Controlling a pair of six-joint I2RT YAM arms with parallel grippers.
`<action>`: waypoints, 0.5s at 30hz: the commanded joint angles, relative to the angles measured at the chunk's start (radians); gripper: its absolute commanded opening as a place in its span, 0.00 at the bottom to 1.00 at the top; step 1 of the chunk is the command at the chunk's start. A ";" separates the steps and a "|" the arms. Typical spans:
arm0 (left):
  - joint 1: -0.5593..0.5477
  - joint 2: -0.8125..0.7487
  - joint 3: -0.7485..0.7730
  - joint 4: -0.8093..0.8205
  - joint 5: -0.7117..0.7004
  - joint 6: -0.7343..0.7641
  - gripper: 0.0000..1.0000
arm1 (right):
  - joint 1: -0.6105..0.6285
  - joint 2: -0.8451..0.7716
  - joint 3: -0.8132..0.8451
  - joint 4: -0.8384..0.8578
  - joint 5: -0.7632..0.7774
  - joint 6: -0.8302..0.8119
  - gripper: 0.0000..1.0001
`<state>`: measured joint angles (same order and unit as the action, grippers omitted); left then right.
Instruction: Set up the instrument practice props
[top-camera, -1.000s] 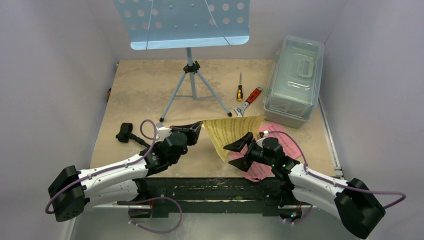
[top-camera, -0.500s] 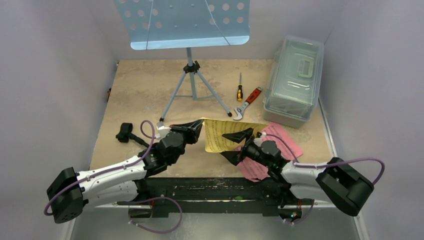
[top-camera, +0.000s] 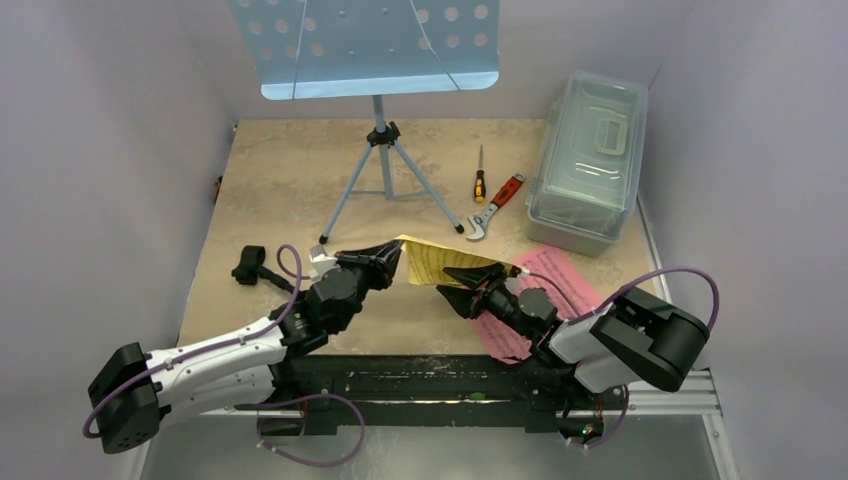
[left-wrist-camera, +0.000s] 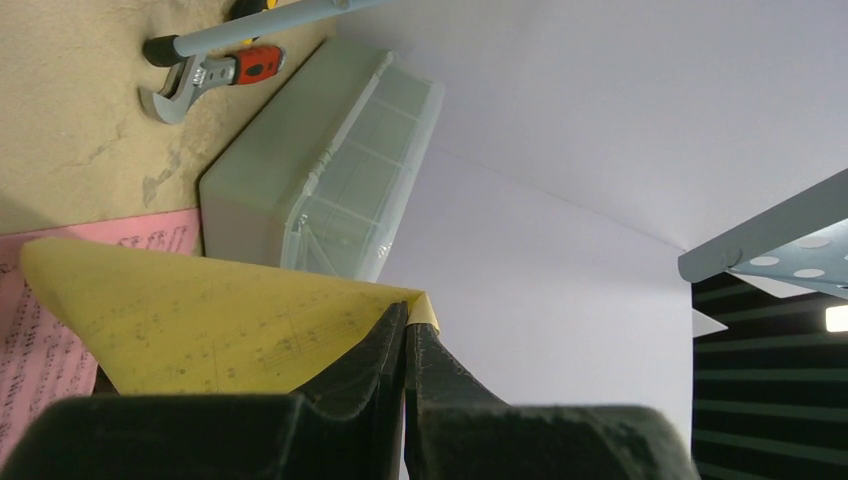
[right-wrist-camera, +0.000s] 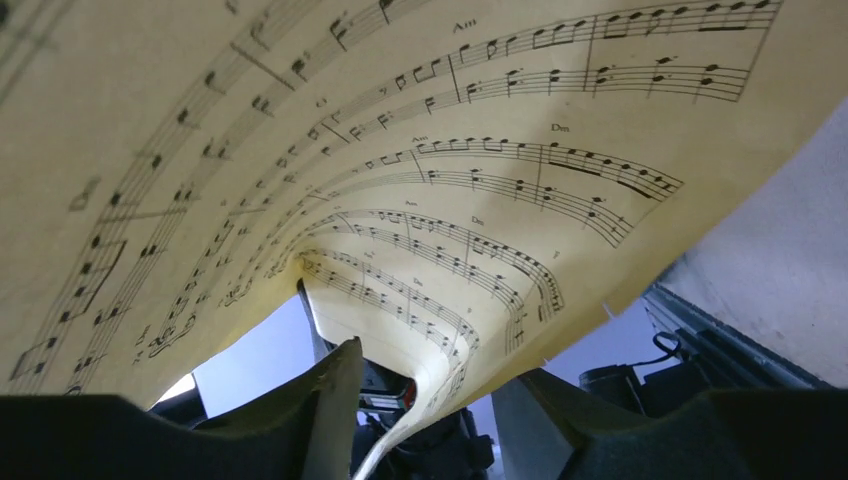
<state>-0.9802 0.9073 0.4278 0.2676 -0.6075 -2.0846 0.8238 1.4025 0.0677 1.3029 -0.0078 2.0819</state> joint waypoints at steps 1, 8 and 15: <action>0.004 -0.030 -0.008 0.018 -0.025 -0.073 0.00 | 0.019 0.035 0.000 0.114 0.010 0.084 0.50; 0.004 -0.023 -0.018 0.024 -0.026 -0.058 0.00 | 0.029 -0.004 0.006 0.017 -0.021 0.079 0.38; 0.005 -0.119 -0.024 -0.155 -0.022 0.080 0.15 | 0.028 -0.185 0.018 -0.245 -0.015 -0.010 0.00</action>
<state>-0.9779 0.8574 0.4095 0.2222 -0.6178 -2.0792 0.8482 1.3113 0.0669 1.2072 -0.0216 2.0895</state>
